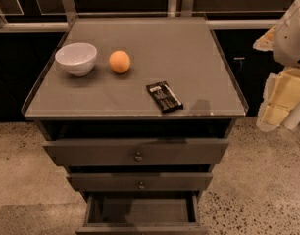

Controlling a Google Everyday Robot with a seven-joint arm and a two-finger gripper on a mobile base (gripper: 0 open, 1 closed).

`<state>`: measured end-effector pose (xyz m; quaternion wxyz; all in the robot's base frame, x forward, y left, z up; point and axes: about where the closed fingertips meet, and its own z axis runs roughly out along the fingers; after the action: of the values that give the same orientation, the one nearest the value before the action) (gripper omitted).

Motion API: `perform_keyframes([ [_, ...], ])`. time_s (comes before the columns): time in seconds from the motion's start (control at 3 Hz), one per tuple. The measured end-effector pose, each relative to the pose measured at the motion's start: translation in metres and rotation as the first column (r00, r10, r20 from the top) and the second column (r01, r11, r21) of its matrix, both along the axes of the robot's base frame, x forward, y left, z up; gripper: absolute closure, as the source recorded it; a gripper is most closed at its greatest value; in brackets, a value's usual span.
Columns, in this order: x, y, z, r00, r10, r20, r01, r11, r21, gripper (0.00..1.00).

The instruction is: Close bottom drawer

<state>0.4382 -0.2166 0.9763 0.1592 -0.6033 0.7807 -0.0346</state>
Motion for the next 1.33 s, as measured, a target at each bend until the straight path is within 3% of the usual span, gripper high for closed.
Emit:
perform_keyframes([
  [0.33,0.000,0.000,0.000,1.0000,0.000,0.000,0.000,1.000,0.000,0.00],
  [0.67,-0.006,0.001,-0.010,0.9998,0.018,0.005,-0.018,0.999,0.040,0.00],
  [1.0,-0.031,0.017,-0.033,0.9949,0.089,0.049,-0.094,0.987,0.128,0.00],
  [1.33,-0.056,0.043,-0.083,0.9849,0.141,0.100,-0.163,0.954,0.252,0.00],
])
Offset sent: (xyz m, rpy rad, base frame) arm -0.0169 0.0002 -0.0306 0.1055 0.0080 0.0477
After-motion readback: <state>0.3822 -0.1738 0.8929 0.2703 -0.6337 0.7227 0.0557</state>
